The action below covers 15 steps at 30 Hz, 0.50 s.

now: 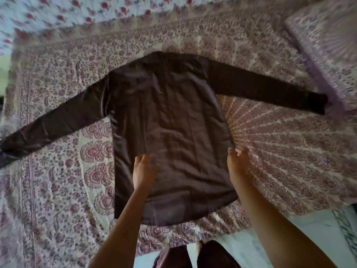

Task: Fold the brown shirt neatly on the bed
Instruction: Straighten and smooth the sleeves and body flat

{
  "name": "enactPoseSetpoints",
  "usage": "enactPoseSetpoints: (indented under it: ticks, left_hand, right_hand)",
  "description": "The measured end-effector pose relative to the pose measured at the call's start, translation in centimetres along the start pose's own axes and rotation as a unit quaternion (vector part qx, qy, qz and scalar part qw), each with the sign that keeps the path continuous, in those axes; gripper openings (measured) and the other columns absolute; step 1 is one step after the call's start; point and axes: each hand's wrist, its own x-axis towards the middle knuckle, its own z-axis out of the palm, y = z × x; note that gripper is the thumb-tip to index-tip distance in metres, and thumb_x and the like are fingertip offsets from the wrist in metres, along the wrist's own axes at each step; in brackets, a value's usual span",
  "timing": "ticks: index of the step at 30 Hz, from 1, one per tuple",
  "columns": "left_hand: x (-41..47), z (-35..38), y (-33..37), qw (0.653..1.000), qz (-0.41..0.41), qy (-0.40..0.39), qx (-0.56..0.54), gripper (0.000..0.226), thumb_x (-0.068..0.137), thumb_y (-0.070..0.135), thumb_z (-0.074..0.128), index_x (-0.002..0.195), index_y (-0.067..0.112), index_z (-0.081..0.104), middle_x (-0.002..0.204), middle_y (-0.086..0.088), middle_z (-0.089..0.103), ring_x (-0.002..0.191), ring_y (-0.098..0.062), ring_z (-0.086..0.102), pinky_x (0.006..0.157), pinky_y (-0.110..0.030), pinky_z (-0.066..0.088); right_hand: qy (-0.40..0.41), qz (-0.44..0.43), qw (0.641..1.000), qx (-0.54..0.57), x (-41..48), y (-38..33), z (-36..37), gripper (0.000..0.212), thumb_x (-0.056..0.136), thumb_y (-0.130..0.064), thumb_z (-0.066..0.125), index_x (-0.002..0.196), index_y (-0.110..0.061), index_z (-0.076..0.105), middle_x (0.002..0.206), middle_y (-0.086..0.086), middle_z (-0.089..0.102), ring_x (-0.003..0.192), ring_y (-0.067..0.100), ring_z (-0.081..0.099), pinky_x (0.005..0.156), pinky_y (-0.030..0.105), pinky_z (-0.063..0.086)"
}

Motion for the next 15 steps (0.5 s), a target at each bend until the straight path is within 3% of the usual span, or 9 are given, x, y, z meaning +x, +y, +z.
enactPoseSetpoints:
  ticks: [4, 7, 11, 15]
  left_hand:
    - [2.1, -1.1, 5.8, 0.995, 0.093, -0.020, 0.005, 0.030, 0.082, 0.020, 0.064, 0.112, 0.018, 0.065, 0.114, -0.007, 0.062, 0.104, -0.026, 0.057, 0.082, -0.030, 0.043]
    - [3.1, -1.5, 9.4, 0.990, 0.141, -0.021, -0.020, 0.028, 0.080, 0.021, 0.063, 0.107, 0.019, 0.067, 0.110, -0.004, 0.064, 0.101, -0.022, 0.060, 0.082, -0.020, 0.039]
    - [3.6, -1.4, 13.2, 0.983, 0.157, -0.023, -0.092, 0.027, 0.080, 0.009, 0.068, 0.107, 0.008, 0.066, 0.109, -0.011, 0.062, 0.084, -0.020, 0.064, 0.079, -0.026, 0.049]
    - [4.9, 0.0, 15.3, 0.985, 0.149, -0.023, -0.080, 0.026, 0.080, 0.010, 0.068, 0.106, 0.011, 0.067, 0.110, -0.010, 0.063, 0.087, -0.024, 0.065, 0.081, -0.033, 0.054]
  right_hand:
    - [0.021, -0.040, 0.997, 0.057, 0.3, -4.5, -2.3, 0.032, 0.091, -0.017, 0.050, 0.120, -0.001, 0.053, 0.119, 0.016, 0.060, 0.109, 0.034, 0.056, 0.089, 0.037, 0.042]
    - [0.045, -0.058, 0.994, 0.085, 1.1, -6.5, -4.2, 0.029, 0.090, -0.011, 0.050, 0.118, -0.003, 0.055, 0.119, 0.014, 0.061, 0.111, 0.031, 0.056, 0.094, 0.038, 0.042]
    - [0.044, -0.066, 0.994, 0.080, 3.0, -7.5, -5.6, 0.028, 0.090, -0.011, 0.051, 0.117, -0.006, 0.055, 0.117, 0.012, 0.062, 0.107, 0.028, 0.058, 0.091, 0.036, 0.043]
    - [0.036, -0.073, 0.994, 0.068, 5.5, -7.0, -5.4, 0.027, 0.090, -0.013, 0.051, 0.116, -0.008, 0.056, 0.115, 0.011, 0.065, 0.103, 0.028, 0.059, 0.091, 0.040, 0.046]
